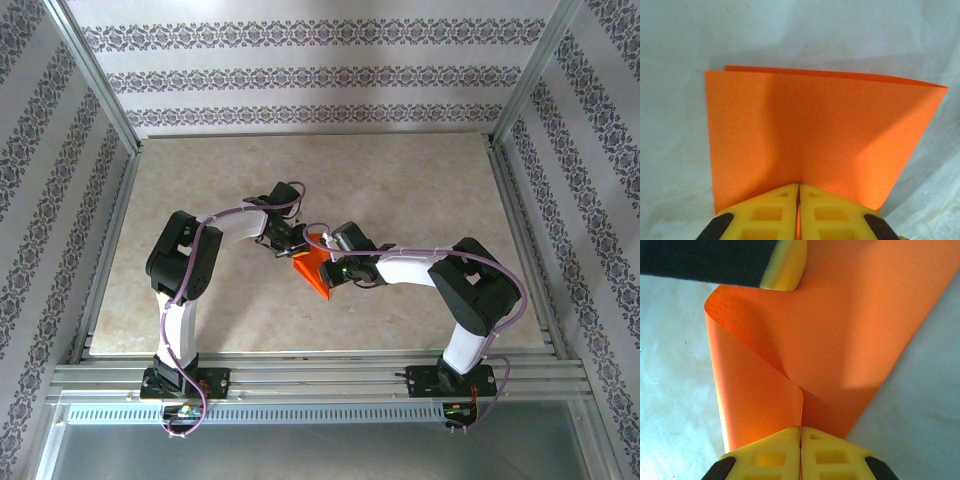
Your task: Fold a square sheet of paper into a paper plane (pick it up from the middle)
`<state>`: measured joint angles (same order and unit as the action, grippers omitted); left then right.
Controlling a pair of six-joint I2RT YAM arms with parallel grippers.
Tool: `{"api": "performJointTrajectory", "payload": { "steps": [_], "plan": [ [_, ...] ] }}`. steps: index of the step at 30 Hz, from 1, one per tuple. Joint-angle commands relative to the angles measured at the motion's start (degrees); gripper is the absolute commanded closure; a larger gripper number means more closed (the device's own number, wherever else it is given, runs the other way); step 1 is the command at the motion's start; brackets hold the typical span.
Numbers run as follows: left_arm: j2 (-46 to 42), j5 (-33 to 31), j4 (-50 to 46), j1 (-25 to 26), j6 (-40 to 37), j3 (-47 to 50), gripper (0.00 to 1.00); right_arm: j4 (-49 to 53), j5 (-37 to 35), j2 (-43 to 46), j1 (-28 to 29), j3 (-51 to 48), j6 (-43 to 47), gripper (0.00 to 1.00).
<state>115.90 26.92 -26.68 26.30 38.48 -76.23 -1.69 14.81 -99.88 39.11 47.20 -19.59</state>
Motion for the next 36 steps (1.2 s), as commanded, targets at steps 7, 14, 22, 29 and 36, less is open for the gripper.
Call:
{"api": "performJointTrajectory", "payload": {
  "steps": [7,14,22,29,36],
  "plan": [
    [-7.0,1.9,1.5,-0.8,3.0,1.2,0.80,1.3,-1.3,-2.1,-0.6,0.5,0.3,0.91],
    [-13.4,4.1,9.2,-0.7,8.9,10.5,0.81,1.2,-0.9,-2.3,-0.6,0.8,0.1,0.91],
    [-15.6,7.3,19.1,3.1,16.5,18.8,0.88,1.3,-0.7,-2.8,-0.6,0.9,-0.1,0.91],
    [-13.5,7.5,21.9,4.7,17.9,21.3,0.89,1.6,-0.7,-3.0,-0.6,0.8,-0.3,0.91],
    [-12.1,6.3,22.3,4.9,17.6,23.1,0.90,2.0,-0.8,-3.1,-0.6,1.0,-0.2,0.91]
  ]
}}
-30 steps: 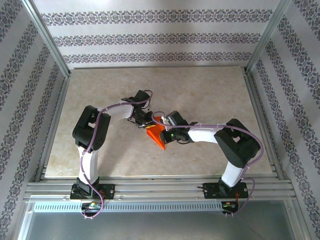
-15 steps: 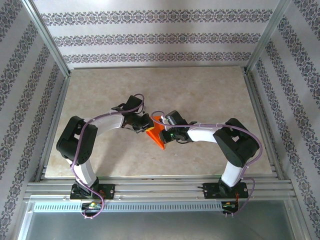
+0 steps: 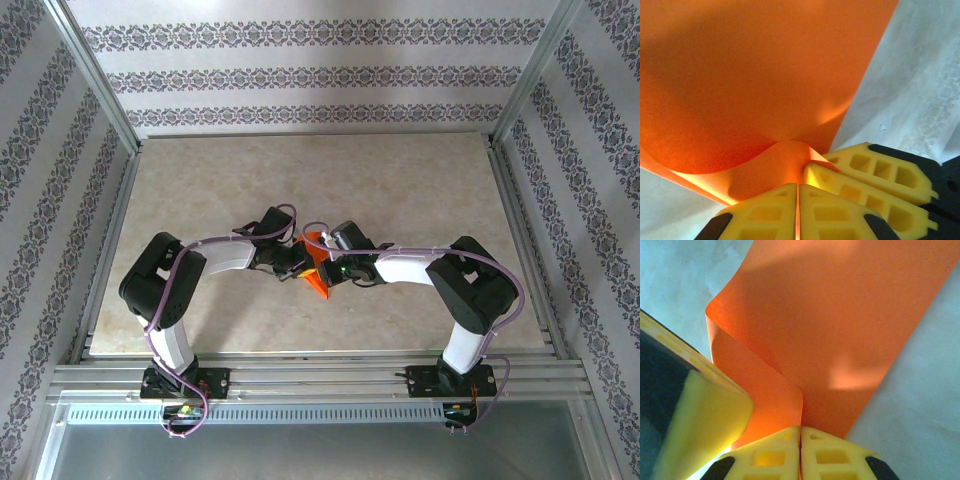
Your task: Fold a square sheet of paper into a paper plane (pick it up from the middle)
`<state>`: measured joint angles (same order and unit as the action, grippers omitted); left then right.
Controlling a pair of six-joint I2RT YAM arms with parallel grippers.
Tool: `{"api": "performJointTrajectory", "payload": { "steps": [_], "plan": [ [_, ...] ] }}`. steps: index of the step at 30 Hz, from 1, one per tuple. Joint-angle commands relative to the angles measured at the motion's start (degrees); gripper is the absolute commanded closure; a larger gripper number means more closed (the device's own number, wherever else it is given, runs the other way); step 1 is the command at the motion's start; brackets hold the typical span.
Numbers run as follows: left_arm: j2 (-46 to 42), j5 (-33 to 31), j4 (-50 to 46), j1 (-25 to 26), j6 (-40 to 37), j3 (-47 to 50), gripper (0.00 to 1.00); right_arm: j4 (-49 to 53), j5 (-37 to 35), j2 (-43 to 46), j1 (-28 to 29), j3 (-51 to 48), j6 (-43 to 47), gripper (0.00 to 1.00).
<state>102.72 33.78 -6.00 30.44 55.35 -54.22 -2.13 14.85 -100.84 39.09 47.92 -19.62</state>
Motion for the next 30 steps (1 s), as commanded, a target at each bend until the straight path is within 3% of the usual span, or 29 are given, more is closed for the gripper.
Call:
{"api": "performJointTrajectory", "payload": {
  "steps": [1,20,30],
  "plan": [
    [1.1,-0.8,1.7,0.8,0.6,1.2,0.90,2.5,-0.8,-2.2,-0.7,0.3,-0.2,0.91],
    [2.7,-3.0,0.0,0.8,-0.7,1.2,0.91,3.2,-0.5,-2.4,-0.8,0.8,-0.4,0.90],
    [3.3,-3.8,-1.6,0.8,-1.0,0.7,0.91,3.0,1.4,-0.6,-1.6,0.9,-2.8,0.83]
  ]
}}
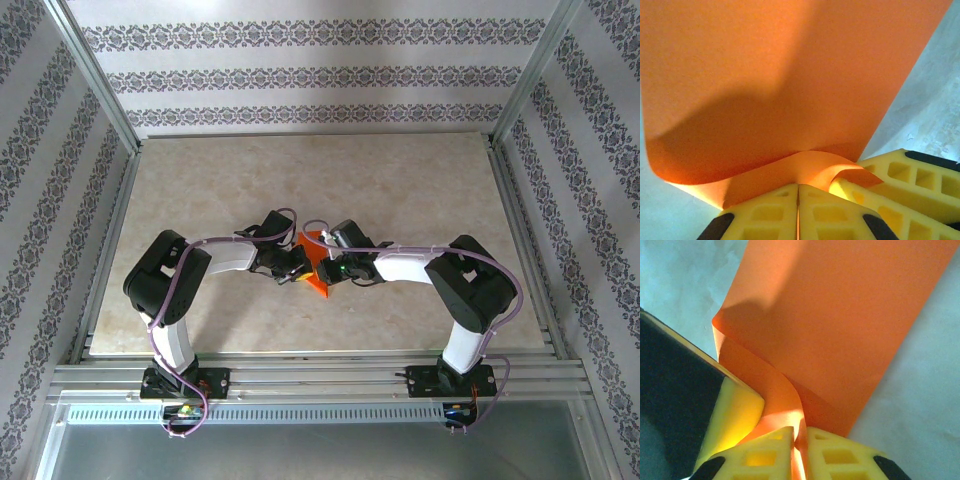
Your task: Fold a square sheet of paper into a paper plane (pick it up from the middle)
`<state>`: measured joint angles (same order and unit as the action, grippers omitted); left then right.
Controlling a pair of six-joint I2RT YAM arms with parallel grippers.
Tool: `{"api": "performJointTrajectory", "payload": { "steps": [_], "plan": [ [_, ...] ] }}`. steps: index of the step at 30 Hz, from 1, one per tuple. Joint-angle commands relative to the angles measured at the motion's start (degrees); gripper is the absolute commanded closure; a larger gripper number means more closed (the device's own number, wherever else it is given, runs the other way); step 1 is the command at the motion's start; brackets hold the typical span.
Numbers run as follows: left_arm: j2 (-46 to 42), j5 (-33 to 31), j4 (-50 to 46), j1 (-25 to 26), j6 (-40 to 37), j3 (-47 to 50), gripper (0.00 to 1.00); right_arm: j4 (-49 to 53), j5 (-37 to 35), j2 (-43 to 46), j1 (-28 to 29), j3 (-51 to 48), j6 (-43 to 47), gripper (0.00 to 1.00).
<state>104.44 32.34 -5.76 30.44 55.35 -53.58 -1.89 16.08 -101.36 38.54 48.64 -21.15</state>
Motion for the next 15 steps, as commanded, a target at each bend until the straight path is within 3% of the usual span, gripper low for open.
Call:
{"api": "performJointTrajectory", "payload": {
  "steps": [1,15],
  "plan": [
    [1.7,-2.3,-2.0,0.8,-1.1,0.0,0.91,2.6,0.6,0.2,-1.3,0.1,-1.7,0.82],
    [1.8,-2.1,-2.7,0.8,-1.7,-0.9,0.91,3.8,0.1,-1.1,-1.9,0.8,-4.3,0.79]
  ]
}}
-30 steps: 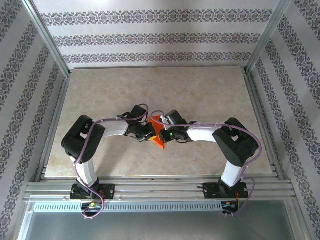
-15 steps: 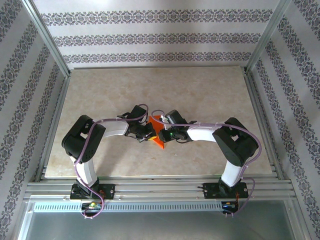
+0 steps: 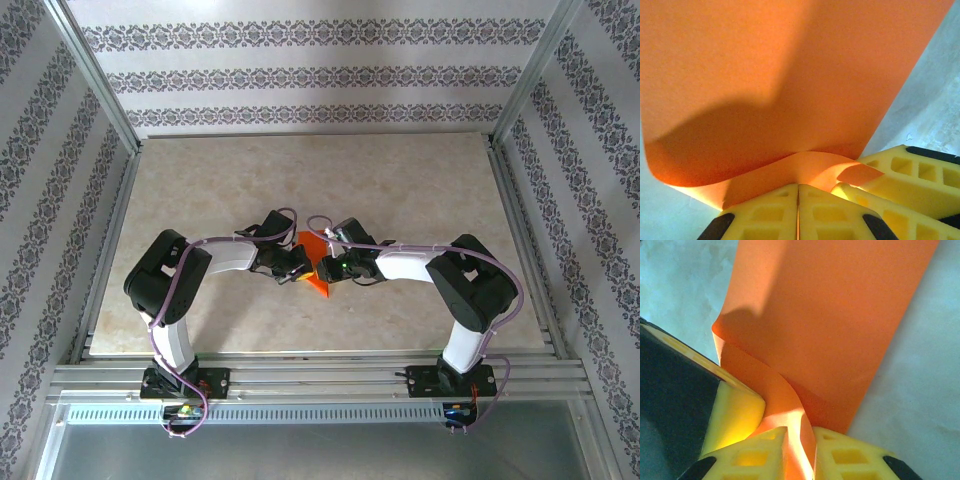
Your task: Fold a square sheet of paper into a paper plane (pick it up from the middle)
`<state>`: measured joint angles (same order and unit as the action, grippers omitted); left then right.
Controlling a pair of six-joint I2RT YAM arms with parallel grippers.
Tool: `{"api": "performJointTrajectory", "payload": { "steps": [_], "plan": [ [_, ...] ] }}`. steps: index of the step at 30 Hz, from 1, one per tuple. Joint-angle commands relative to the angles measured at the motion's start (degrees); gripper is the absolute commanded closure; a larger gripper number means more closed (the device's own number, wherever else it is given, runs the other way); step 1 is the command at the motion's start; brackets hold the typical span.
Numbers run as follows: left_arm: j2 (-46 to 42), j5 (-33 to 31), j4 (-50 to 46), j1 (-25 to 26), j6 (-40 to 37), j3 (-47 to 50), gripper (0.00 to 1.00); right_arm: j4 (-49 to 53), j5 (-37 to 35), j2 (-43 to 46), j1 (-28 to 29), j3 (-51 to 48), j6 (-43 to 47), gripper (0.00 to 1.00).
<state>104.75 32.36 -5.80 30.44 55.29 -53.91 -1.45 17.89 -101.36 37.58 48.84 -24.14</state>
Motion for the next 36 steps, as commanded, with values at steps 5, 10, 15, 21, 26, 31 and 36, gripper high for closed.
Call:
{"api": "performJointTrajectory", "payload": {
  "steps": [5,10,15,21,26,31,36],
  "plan": [
    [1.0,-1.6,-2.6,0.8,-1.8,-1.6,0.91,4.5,-2.9,-2.1,-0.9,1.3,-1.1,0.89],
    [-1.6,-1.3,-2.7,0.6,-2.4,-2.7,0.89,4.9,-3.6,-2.9,-1.1,1.6,-1.3,0.93],
    [-3.4,-3.4,-4.4,0.2,-3.6,-1.6,0.87,5.3,-3.7,-3.5,-1.3,1.8,-2.1,0.94],
    [-3.0,-3.8,-3.7,0.0,-3.7,0.4,0.88,5.9,-4.4,-3.9,-1.6,1.8,-2.5,0.95],
    [-1.3,-3.7,-2.5,0.0,-3.9,0.1,0.88,6.6,-4.8,-4.1,-1.6,2.0,-2.6,0.95],
    [0.1,-4.5,-3.0,0.0,-3.9,-0.3,0.88,7.1,-4.9,-4.0,-1.6,2.1,-2.5,0.95],
    [1.0,-5.3,-4.7,0.0,-3.8,-0.7,0.88,7.1,-4.7,-3.7,-1.6,2.2,-2.6,0.94]
  ]
}}
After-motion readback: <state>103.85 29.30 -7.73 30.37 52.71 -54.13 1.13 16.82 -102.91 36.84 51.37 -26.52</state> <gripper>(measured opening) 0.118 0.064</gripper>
